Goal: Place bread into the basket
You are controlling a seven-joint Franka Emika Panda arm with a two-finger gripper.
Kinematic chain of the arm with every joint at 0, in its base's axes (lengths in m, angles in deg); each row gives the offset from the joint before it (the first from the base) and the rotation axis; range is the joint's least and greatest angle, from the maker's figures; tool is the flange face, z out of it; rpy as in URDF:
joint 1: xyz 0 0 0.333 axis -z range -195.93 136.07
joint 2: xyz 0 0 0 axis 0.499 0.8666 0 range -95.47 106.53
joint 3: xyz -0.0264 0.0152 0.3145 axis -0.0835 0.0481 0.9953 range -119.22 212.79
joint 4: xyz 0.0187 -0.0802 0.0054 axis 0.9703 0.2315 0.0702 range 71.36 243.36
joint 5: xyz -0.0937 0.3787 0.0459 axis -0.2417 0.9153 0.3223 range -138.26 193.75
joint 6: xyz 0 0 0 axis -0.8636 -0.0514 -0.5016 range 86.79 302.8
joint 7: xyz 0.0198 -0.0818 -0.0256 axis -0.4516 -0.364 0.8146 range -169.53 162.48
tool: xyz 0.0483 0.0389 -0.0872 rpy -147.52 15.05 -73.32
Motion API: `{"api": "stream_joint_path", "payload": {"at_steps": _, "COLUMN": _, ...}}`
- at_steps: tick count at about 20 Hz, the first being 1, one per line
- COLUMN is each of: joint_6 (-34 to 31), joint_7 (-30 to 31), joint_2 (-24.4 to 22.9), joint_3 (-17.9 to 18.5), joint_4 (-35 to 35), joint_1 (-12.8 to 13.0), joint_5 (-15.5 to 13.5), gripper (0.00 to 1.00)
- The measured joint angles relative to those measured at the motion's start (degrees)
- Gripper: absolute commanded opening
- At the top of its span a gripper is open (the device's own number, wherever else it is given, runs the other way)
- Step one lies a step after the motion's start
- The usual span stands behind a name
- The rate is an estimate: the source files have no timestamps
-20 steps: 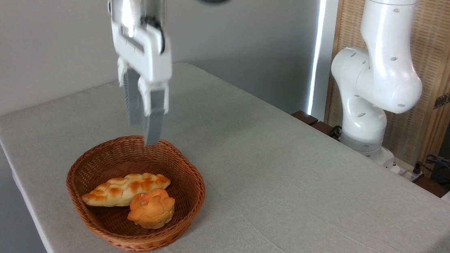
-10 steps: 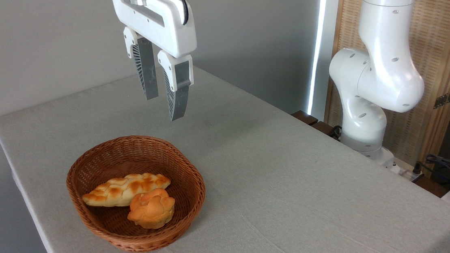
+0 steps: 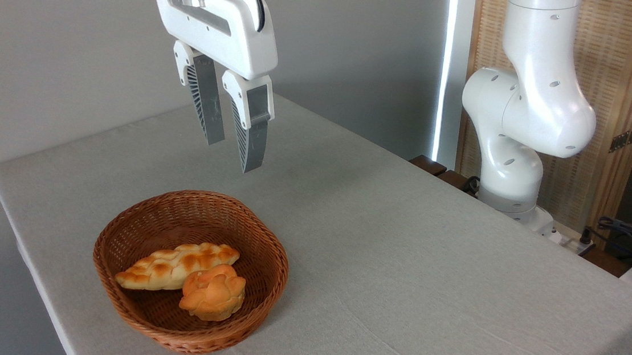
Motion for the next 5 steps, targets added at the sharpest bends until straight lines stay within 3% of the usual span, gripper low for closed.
{"api": "stream_joint_path", "payload": {"at_steps": 5, "joint_6": 0.11, "joint_7": 0.00, "joint_2": -1.52, "joint_3": 0.01, "joint_4": 1.86, "joint_1": 0.00, "joint_5": 0.08, "gripper": 1.00}}
